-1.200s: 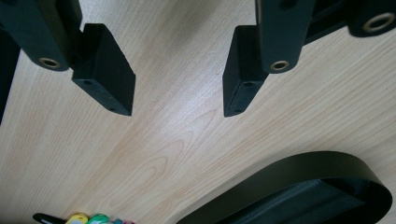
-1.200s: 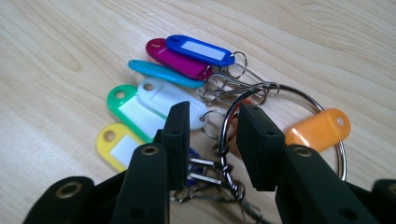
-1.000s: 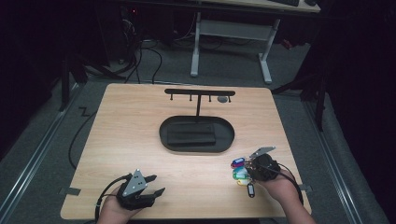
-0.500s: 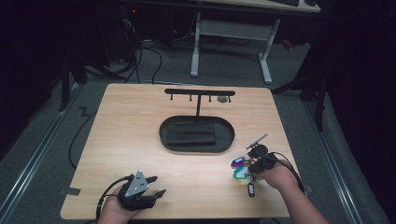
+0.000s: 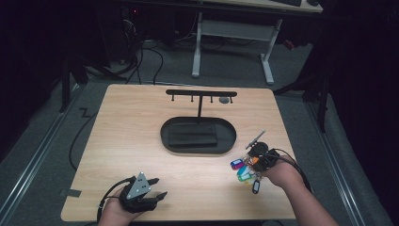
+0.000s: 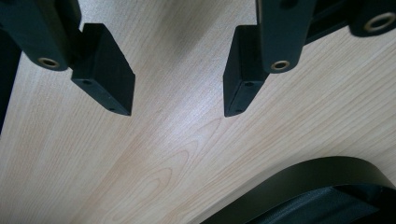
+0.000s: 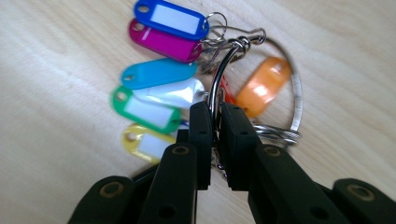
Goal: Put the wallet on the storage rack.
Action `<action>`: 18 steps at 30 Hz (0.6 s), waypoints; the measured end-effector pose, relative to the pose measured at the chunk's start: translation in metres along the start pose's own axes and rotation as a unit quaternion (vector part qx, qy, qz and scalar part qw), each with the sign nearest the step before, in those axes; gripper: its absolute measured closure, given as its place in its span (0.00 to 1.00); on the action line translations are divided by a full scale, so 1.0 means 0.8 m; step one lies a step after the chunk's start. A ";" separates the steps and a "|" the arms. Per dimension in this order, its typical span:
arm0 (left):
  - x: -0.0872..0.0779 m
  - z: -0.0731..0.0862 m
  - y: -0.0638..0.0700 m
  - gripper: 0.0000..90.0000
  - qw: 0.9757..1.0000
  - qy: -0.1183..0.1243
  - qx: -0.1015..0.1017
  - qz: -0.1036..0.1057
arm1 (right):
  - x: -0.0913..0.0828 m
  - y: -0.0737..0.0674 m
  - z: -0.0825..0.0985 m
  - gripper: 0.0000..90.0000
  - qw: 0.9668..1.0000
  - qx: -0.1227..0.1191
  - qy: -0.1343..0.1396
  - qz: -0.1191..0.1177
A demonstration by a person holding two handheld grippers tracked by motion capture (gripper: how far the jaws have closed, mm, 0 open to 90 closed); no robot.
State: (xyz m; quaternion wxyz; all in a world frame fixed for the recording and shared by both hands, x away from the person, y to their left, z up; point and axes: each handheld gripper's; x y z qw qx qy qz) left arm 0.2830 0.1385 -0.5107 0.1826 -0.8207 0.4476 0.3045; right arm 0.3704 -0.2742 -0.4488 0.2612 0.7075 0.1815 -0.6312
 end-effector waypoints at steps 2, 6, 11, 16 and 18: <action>0.000 0.000 0.000 0.49 1.000 -0.002 0.002 0.000 | -0.013 -0.002 0.002 0.93 1.000 -0.010 0.004 0.002; 0.001 0.000 0.001 0.49 1.000 -0.002 0.001 0.001 | -0.039 -0.004 0.006 0.93 1.000 -0.025 0.013 0.005; 0.001 0.000 0.001 0.49 1.000 -0.004 0.001 0.003 | -0.069 -0.005 0.012 0.93 0.999 -0.037 0.023 0.003; 0.002 0.000 0.001 0.49 1.000 -0.004 0.001 0.004 | -0.089 -0.008 0.016 0.93 0.999 -0.036 0.028 -0.002; 0.003 0.000 0.002 0.49 1.000 -0.006 0.004 0.004 | -0.093 -0.009 0.017 0.93 0.999 -0.039 0.029 -0.001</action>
Point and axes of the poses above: each handheld gripper's, and its own axes: x roughly forward along the jaws, z roughly out of its underside, y roughly to its right, and after that the axes turned 5 degrees about -y, right-handed
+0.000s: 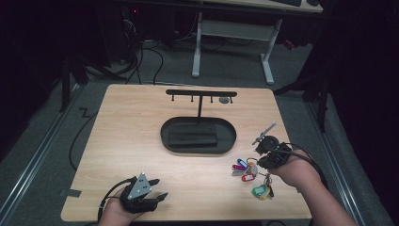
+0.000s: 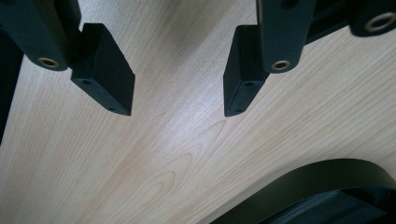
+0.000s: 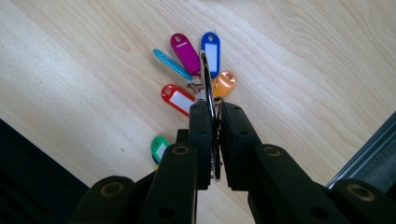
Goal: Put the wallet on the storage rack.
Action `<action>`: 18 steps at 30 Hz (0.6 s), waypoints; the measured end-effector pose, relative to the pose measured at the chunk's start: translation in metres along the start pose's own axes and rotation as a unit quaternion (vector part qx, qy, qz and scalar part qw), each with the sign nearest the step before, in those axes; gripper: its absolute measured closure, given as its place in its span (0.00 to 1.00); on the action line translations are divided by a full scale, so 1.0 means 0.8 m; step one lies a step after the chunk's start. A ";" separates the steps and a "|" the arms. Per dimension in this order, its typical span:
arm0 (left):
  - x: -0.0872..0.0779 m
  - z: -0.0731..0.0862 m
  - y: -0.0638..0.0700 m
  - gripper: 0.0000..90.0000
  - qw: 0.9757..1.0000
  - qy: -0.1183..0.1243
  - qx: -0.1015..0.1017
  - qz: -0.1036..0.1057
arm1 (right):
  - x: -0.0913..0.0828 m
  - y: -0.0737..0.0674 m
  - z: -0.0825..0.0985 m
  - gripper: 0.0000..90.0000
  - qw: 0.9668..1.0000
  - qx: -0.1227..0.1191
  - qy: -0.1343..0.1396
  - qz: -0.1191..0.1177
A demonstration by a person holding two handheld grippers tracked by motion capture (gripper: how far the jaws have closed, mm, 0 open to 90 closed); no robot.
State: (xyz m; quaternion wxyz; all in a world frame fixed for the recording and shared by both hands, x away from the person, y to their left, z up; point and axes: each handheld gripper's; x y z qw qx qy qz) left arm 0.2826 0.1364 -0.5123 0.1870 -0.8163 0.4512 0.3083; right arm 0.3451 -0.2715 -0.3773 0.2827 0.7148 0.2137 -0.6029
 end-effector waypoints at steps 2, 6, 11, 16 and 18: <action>0.001 0.000 0.000 0.49 1.000 -0.001 0.000 0.001 | -0.003 0.000 0.001 0.93 1.000 0.000 0.001 0.000; 0.001 0.001 0.000 0.49 1.000 -0.003 0.000 0.002 | -0.009 0.002 0.001 0.93 1.000 -0.002 0.000 0.002; 0.001 0.001 -0.001 0.49 1.000 -0.005 -0.001 0.005 | -0.022 0.002 0.000 0.93 1.000 -0.002 -0.005 -0.011; 0.000 0.001 0.000 0.49 1.000 -0.004 -0.001 0.005 | -0.041 0.003 -0.002 0.93 1.000 -0.006 -0.001 -0.012; 0.000 0.001 0.000 0.49 1.000 -0.003 -0.002 0.006 | -0.050 0.004 -0.003 0.93 1.000 -0.004 0.003 -0.013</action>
Point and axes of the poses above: each handheld gripper's, and its own axes: x roughly forward along the jaws, z roughly out of its underside, y roughly to its right, and after that the axes turned 5 degrees about -y, right-handed
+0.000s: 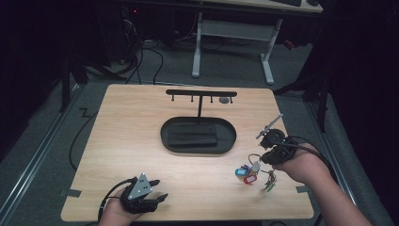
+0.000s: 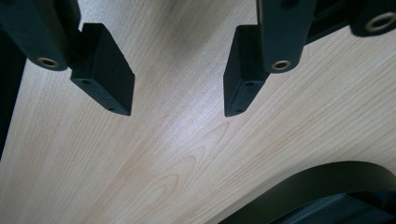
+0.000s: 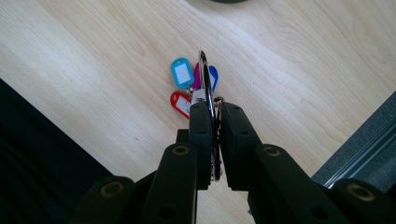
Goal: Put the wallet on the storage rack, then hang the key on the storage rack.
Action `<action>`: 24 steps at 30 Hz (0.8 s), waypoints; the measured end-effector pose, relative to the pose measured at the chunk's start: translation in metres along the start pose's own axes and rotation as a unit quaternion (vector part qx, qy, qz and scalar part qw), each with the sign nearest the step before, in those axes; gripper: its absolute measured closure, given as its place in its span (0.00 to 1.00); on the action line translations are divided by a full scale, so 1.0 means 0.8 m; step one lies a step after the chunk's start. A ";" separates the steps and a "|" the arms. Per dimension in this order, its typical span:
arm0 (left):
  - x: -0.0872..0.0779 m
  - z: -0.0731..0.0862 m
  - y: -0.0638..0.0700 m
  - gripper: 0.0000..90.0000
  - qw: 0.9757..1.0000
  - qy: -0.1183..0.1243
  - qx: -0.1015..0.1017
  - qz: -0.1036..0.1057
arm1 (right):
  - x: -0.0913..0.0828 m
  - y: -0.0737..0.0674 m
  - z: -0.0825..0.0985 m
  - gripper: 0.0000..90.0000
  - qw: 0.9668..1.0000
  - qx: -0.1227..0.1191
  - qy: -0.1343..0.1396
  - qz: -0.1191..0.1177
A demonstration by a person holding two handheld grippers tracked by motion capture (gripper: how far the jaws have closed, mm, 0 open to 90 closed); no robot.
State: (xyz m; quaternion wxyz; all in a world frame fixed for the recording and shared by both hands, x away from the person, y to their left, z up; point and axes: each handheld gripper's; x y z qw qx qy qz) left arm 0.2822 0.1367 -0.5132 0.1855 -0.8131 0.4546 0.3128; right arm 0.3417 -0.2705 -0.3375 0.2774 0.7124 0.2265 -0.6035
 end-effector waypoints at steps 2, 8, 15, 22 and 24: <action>-0.001 0.000 0.000 0.49 1.000 0.000 -0.002 0.001 | -0.008 0.000 -0.001 0.94 1.000 0.002 0.001 -0.005; -0.004 0.000 -0.004 0.49 1.000 0.014 -0.011 -0.010 | -0.027 0.001 -0.009 0.94 1.000 -0.001 -0.003 -0.016; -0.007 0.005 -0.015 0.48 0.998 0.014 -0.031 -0.048 | -0.041 0.006 -0.024 0.94 1.000 0.002 0.000 -0.023; -0.015 0.013 -0.033 0.43 0.995 0.022 -0.056 -0.078 | -0.053 0.016 -0.039 0.94 1.000 0.004 0.008 -0.016; -0.018 0.015 -0.038 0.42 0.995 0.019 -0.061 -0.082 | -0.053 0.018 -0.044 0.94 1.000 0.000 0.008 -0.016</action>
Point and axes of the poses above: each handheld gripper's, and its own axes: x roughly forward along the jaws, z roughly out of its underside, y roughly to its right, and after that the axes turned 5 degrees about -y, right-handed
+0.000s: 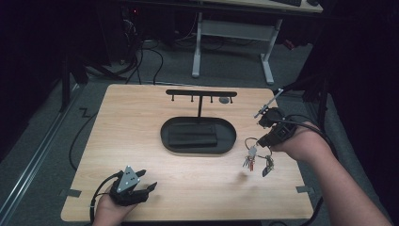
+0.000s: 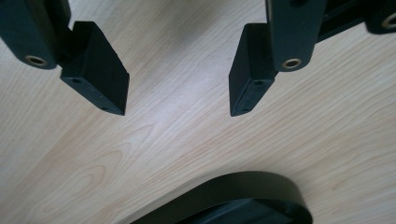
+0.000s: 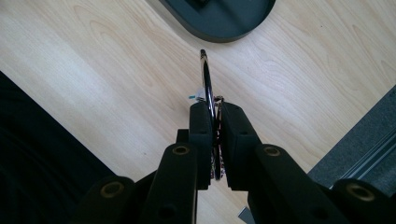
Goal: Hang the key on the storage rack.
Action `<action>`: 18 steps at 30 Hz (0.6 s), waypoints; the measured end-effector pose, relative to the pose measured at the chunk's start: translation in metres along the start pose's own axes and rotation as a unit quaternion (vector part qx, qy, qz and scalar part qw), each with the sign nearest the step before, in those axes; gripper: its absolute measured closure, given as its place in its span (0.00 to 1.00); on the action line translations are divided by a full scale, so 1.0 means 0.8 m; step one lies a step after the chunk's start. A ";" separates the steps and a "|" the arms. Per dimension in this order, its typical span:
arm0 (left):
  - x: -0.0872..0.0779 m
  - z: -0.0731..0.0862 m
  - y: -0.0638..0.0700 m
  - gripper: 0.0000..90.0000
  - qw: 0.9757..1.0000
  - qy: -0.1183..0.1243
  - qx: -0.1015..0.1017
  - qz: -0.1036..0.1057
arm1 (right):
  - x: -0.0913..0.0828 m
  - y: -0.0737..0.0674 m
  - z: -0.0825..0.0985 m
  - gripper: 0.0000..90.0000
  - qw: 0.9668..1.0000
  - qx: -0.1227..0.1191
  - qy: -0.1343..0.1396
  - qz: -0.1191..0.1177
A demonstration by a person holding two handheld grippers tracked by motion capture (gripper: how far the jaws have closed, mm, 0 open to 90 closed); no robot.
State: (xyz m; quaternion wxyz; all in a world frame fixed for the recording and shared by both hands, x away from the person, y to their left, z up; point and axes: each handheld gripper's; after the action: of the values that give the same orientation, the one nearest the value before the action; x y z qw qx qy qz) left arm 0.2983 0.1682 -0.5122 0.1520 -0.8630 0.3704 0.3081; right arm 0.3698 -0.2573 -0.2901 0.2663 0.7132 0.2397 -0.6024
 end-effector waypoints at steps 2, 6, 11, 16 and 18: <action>-0.001 0.001 -0.004 0.41 1.000 -0.001 -0.002 -0.007 | -0.001 0.001 -0.005 0.94 1.000 0.000 -0.001 0.002; -0.003 0.005 -0.006 0.39 1.000 -0.005 -0.006 -0.018 | -0.003 0.004 -0.017 0.94 1.000 -0.002 0.007 0.003; -0.008 0.011 -0.007 0.38 1.000 -0.007 -0.007 -0.028 | -0.002 0.007 -0.028 0.94 1.000 -0.005 0.008 0.004; -0.022 0.025 -0.018 0.37 0.998 -0.015 -0.018 -0.054 | -0.004 0.013 -0.047 0.94 1.000 -0.007 0.017 0.003; -0.027 0.030 -0.023 0.37 0.998 -0.018 -0.022 -0.064 | -0.005 0.015 -0.053 0.94 1.000 -0.009 0.019 0.003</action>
State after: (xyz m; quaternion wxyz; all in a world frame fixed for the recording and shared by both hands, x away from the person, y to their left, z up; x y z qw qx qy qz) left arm 0.2897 0.2043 -0.5163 0.1591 -0.8824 0.3051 0.3210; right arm 0.4083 -0.2380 -0.2795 0.2695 0.7229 0.2480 -0.5859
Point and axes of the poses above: each handheld gripper's, and its own axes: x roughly forward along the jaws, z roughly out of its underside, y roughly to its right, and after that the axes turned 5 degrees about -y, right-handed
